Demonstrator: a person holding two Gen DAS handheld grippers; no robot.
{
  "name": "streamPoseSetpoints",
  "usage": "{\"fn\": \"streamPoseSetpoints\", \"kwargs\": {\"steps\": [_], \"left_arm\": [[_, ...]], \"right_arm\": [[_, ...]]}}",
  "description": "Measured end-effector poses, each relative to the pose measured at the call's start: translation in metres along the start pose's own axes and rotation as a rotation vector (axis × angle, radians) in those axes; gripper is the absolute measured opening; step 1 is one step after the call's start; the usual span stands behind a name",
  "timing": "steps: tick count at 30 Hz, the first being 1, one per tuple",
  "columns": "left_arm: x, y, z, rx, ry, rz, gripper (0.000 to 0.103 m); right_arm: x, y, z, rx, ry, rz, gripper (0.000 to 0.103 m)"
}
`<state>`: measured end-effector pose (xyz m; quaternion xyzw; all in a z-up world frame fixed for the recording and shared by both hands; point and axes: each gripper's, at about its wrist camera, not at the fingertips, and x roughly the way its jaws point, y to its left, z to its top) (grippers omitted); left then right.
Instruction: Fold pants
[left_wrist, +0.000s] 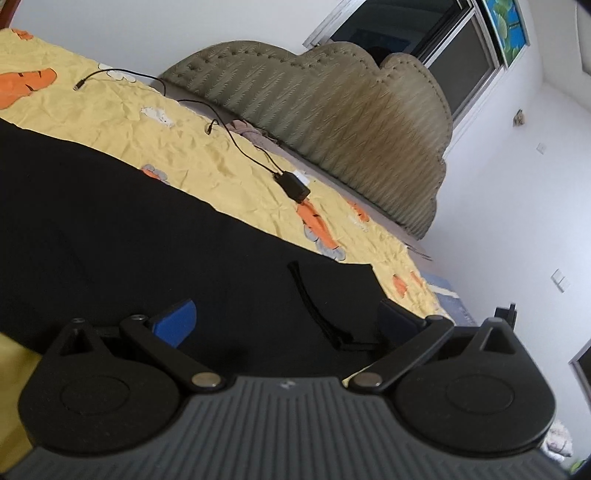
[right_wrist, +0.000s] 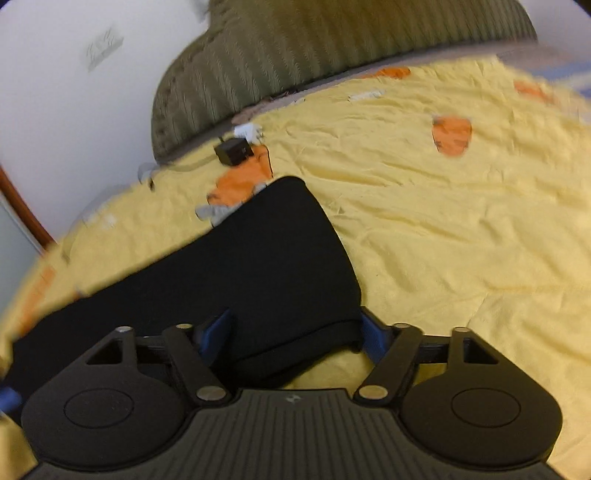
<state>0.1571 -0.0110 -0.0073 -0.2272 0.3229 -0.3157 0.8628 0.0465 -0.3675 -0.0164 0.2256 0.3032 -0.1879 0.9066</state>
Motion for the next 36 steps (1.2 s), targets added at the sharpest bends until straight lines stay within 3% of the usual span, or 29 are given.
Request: {"fn": "streamPoseSetpoints", "kwargs": {"steps": [1,2,5,10,13,19,22,27,28,30,32,33,36], "left_arm": [[-0.001,-0.001,-0.001,0.001,0.003,0.004,0.103],[-0.004,-0.002,-0.003,-0.004,0.005,0.010,0.103],[-0.013,-0.003,-0.006,-0.021,0.001,0.024,0.103],[-0.032,-0.002,-0.007,-0.035,-0.022,0.052,0.103],[-0.041,0.000,-0.006,-0.035,-0.043,0.069,0.103],[-0.053,0.008,-0.007,-0.061,-0.056,0.079,0.103],[-0.055,0.010,-0.006,-0.062,-0.054,0.068,0.103],[-0.056,0.008,-0.006,-0.041,-0.052,0.058,0.103],[-0.057,0.009,-0.006,-0.043,-0.050,0.057,0.103],[-0.060,0.011,-0.006,-0.043,-0.055,0.056,0.103],[-0.063,0.014,-0.005,-0.055,-0.062,0.057,0.103],[-0.064,0.016,-0.005,-0.066,-0.065,0.055,0.103],[-0.065,0.019,-0.004,-0.070,-0.071,0.044,0.103]], "right_arm": [[0.000,0.005,-0.002,-0.033,-0.002,-0.007,0.054],[0.001,0.008,-0.002,-0.043,0.002,0.004,0.042],[0.004,0.003,-0.003,-0.006,0.013,0.056,0.032],[0.013,-0.051,-0.004,0.298,0.034,0.284,0.030],[0.019,-0.073,-0.008,0.417,0.046,0.378,0.030],[0.017,-0.073,-0.013,0.440,0.018,0.383,0.030],[0.015,-0.082,-0.017,0.519,-0.002,0.421,0.030],[0.010,-0.092,-0.023,0.685,-0.026,0.408,0.035],[0.005,-0.091,-0.025,0.709,-0.036,0.393,0.038],[-0.008,-0.084,-0.029,0.694,-0.091,0.380,0.055],[-0.020,-0.078,-0.033,0.665,-0.135,0.327,0.061],[-0.023,-0.078,-0.036,0.681,-0.115,0.303,0.064],[-0.030,-0.076,-0.047,0.726,-0.116,0.319,0.072]]}}
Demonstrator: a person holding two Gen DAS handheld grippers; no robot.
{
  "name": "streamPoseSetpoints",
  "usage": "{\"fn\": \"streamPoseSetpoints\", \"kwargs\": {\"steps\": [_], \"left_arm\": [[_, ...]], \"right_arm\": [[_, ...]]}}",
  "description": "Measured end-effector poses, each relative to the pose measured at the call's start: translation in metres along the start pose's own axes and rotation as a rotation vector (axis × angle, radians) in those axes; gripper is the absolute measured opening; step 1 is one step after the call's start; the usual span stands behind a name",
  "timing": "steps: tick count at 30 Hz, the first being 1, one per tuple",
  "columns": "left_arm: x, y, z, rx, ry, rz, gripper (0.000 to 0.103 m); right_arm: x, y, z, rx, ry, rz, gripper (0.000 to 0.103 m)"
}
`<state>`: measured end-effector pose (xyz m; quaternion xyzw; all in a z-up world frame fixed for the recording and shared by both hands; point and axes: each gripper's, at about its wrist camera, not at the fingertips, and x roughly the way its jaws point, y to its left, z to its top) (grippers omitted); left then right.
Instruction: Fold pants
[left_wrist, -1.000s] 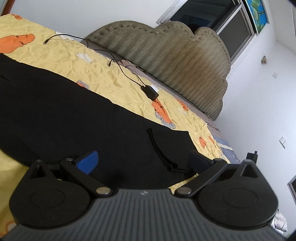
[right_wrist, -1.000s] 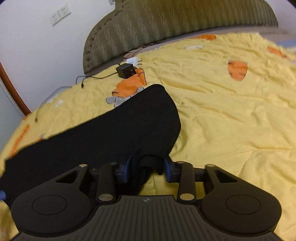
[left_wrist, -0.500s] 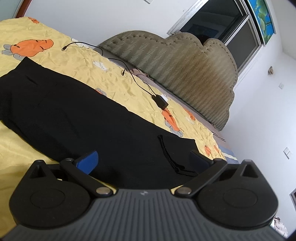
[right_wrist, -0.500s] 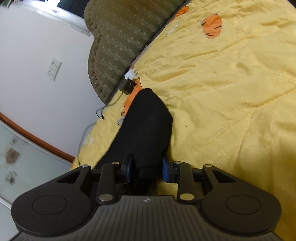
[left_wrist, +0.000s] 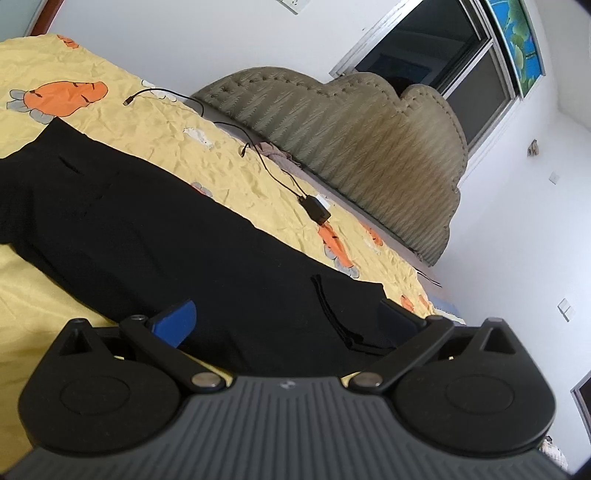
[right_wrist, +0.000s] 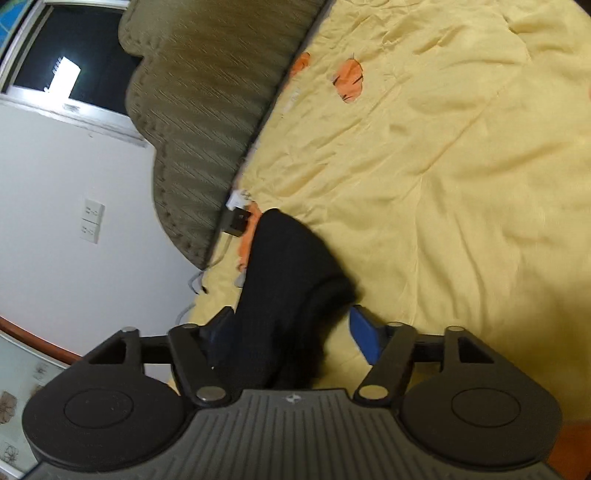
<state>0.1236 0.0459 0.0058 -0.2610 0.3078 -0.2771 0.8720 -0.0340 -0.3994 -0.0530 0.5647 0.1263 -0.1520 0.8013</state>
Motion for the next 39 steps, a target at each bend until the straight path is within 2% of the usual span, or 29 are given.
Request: {"fn": "streamPoseSetpoints", "kwargs": {"steps": [2,3,5,7,8,10,11,12,14,17,21,26,33,39], "left_arm": [[0.002,0.000,0.000,0.006,0.006,0.004,0.103],[0.002,0.000,-0.001,0.009,0.010,-0.002,0.103],[0.001,0.000,-0.002,0.011,0.012,-0.003,0.103],[0.000,0.001,-0.003,0.002,0.008,-0.007,0.103],[0.000,0.003,-0.003,-0.007,0.009,-0.009,0.103],[-0.002,0.006,-0.003,-0.017,0.005,-0.007,0.103],[-0.002,0.007,-0.003,-0.018,0.002,-0.003,0.103],[-0.003,0.008,-0.003,-0.017,0.000,0.003,0.103],[-0.003,0.007,0.000,0.002,-0.001,0.030,0.103],[-0.002,-0.002,0.003,0.076,-0.013,0.069,0.103],[-0.001,-0.011,0.002,0.127,-0.025,0.095,0.103],[0.001,-0.005,-0.003,0.099,-0.016,0.136,0.103],[-0.004,0.002,-0.003,0.088,-0.015,0.143,0.103],[-0.017,0.010,0.003,0.085,-0.052,0.161,0.103]], "right_arm": [[0.003,0.006,0.000,-0.027,-0.004,-0.022,0.076],[0.006,0.007,0.001,-0.016,-0.024,-0.014,0.084],[0.017,0.007,0.006,0.016,-0.069,0.001,0.085],[0.032,0.015,0.011,0.000,-0.086,-0.030,0.087],[0.038,0.019,0.013,-0.013,-0.075,-0.039,0.091],[0.051,0.030,0.013,-0.084,-0.046,-0.062,0.091],[0.056,0.033,0.012,-0.120,-0.034,-0.069,0.085],[0.058,0.035,0.011,-0.147,-0.027,-0.069,0.059],[0.065,0.034,0.010,-0.167,0.015,-0.082,0.027],[0.060,0.021,0.006,-0.137,0.012,-0.081,0.023],[0.054,0.037,-0.001,-0.227,-0.002,-0.087,0.018],[0.047,0.069,-0.008,-0.352,-0.010,-0.031,0.016],[0.050,0.105,-0.027,-0.486,-0.001,-0.030,0.015],[0.057,0.157,-0.066,-0.679,0.019,-0.029,0.015]]}}
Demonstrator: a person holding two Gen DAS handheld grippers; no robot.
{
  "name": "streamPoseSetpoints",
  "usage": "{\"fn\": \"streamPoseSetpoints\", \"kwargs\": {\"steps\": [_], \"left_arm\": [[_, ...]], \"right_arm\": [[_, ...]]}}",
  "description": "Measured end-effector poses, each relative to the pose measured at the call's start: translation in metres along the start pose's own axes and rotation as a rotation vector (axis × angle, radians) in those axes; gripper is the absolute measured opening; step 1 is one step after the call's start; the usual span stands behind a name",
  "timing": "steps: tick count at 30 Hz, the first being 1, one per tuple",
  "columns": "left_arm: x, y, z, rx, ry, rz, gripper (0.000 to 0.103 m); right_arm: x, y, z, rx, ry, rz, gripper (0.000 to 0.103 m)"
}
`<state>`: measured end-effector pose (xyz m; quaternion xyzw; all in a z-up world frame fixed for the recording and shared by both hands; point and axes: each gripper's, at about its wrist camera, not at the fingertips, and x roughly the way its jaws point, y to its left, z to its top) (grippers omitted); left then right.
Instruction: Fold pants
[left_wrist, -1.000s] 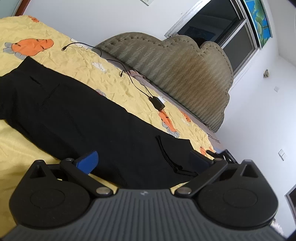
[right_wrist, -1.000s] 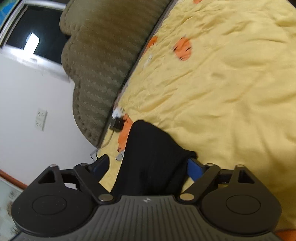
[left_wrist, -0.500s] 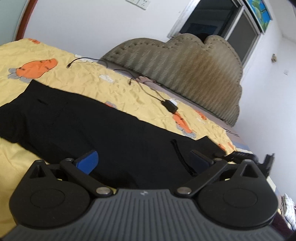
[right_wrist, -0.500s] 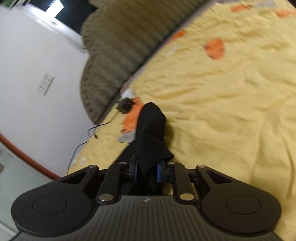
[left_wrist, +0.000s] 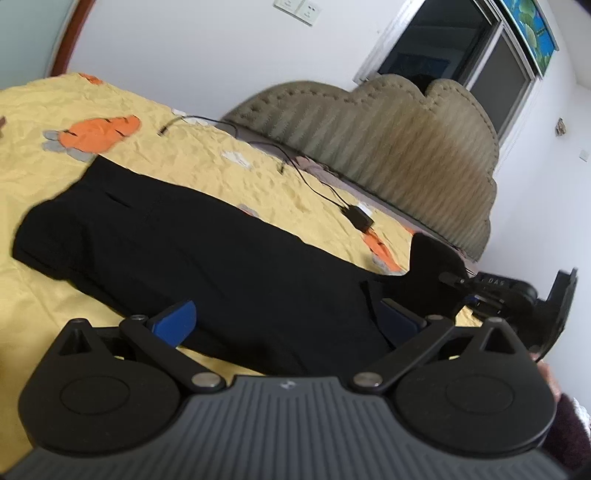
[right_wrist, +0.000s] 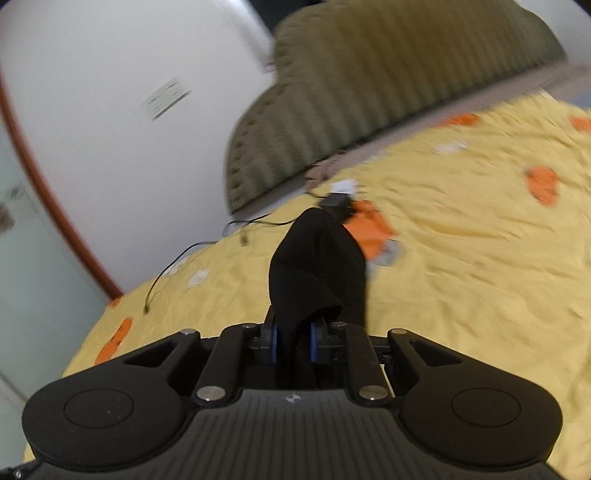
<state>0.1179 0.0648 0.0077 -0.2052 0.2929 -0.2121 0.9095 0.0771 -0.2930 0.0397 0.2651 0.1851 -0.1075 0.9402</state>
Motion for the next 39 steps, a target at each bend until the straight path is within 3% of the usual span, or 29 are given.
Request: {"fn": "streamPoseSetpoints", "kwargs": {"steps": [9,19,22,24,25,28,32,35,37,38,39], "left_arm": [[-0.018,0.050,0.004,-0.100,-0.036,0.016,0.103],[-0.035,0.106,0.003,-0.192,-0.094,0.051,0.103],[-0.035,0.120,0.001,-0.242,-0.098,0.039,0.103],[-0.035,0.127,-0.001,-0.249,-0.099,0.035,0.103],[-0.035,0.128,-0.002,-0.248,-0.100,0.035,0.103],[-0.035,0.130,-0.003,-0.232,-0.102,0.010,0.103],[-0.034,0.131,-0.002,-0.235,-0.101,-0.010,0.103],[-0.037,0.130,-0.001,-0.242,-0.110,-0.036,0.103],[-0.035,0.127,0.002,-0.243,-0.093,-0.055,0.103],[-0.033,0.124,0.005,-0.241,-0.074,-0.080,0.103],[-0.033,0.120,0.009,-0.235,-0.064,-0.103,0.103]], "right_arm": [[0.045,0.134,-0.020,-0.188,0.085,0.141,0.014],[0.115,0.272,-0.097,-0.332,0.252,0.284,0.007],[0.118,0.311,-0.118,-0.401,0.263,0.338,0.006],[0.119,0.332,-0.131,-0.483,0.256,0.331,0.006],[0.115,0.335,-0.135,-0.497,0.253,0.343,0.006],[0.098,0.309,-0.126,-0.483,0.191,0.248,0.007],[0.085,0.247,-0.092,-0.336,0.248,0.140,0.009],[0.070,0.207,-0.085,-0.178,0.307,0.219,0.010],[0.056,0.183,-0.088,-0.062,0.289,0.242,0.013],[0.052,0.169,-0.091,-0.003,0.275,0.231,0.020],[0.050,0.155,-0.094,0.056,0.265,0.215,0.037]]}}
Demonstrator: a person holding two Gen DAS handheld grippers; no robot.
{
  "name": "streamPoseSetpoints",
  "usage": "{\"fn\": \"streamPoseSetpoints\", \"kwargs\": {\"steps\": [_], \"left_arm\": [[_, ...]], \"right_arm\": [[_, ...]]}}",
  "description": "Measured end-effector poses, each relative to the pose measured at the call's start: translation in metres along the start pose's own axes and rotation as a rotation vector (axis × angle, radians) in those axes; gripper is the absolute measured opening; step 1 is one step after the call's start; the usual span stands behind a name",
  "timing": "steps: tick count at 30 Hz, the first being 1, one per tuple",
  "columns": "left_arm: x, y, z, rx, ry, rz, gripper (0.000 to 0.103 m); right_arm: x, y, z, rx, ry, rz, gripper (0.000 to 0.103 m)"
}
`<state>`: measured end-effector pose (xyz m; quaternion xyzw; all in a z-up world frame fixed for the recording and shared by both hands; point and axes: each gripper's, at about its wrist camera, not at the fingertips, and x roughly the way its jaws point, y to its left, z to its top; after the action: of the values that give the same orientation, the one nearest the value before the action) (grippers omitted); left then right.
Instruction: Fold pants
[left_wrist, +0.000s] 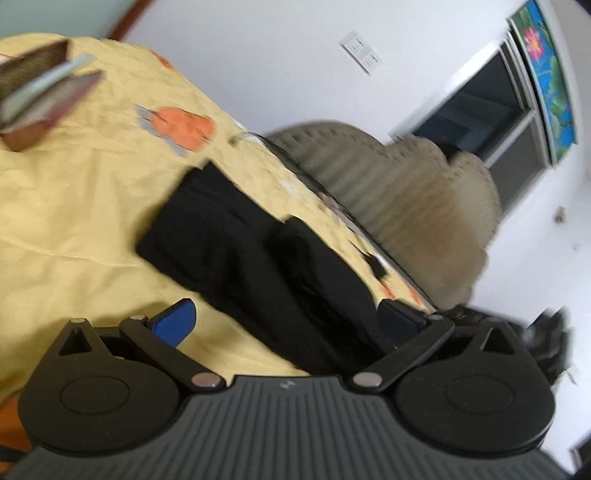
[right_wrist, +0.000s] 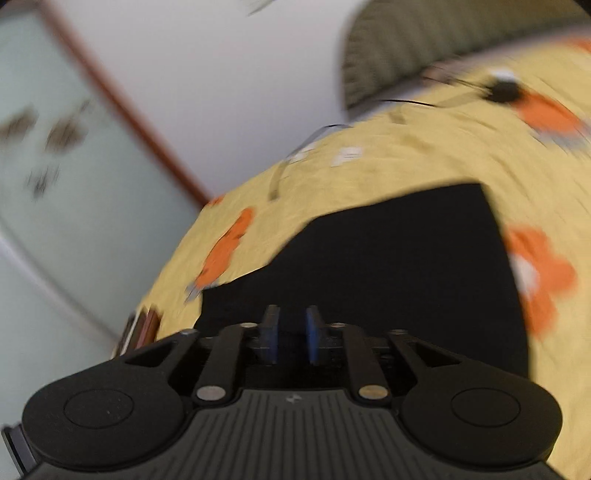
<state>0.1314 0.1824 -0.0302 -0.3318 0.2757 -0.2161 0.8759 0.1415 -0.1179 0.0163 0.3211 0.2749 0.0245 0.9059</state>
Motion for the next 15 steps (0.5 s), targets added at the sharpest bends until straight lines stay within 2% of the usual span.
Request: {"fn": "streamPoseSetpoints", "kwargs": {"steps": [1,2,4,8,10,13,15], "left_arm": [[0.001,-0.006,0.003,0.014,0.006,-0.018,0.103],[0.003,-0.016,0.009,0.047,0.016,-0.040,0.103],[0.010,-0.034,0.022,0.110,0.028,-0.067,0.103],[0.046,-0.051,0.055,0.140,0.035,-0.049,0.103],[0.072,-0.053,0.069,0.138,0.074,-0.035,0.103],[0.111,-0.055,0.084,0.178,0.141,0.007,0.103],[0.135,-0.051,0.090,0.143,0.235,0.001,0.103]], "right_arm": [[-0.004,-0.014,-0.003,0.061,-0.006,-0.015,0.048],[-0.007,-0.028,-0.004,0.113,0.002,-0.017,0.065],[-0.013,-0.048,-0.002,0.169,0.011,0.017,0.065],[-0.027,-0.074,0.012,0.252,-0.081,0.084,0.065],[-0.031,-0.088,0.021,0.281,-0.117,0.085,0.069],[-0.030,-0.105,0.029,0.291,-0.134,0.030,0.072],[-0.028,-0.119,0.028,0.312,-0.132,0.037,0.072]]}}
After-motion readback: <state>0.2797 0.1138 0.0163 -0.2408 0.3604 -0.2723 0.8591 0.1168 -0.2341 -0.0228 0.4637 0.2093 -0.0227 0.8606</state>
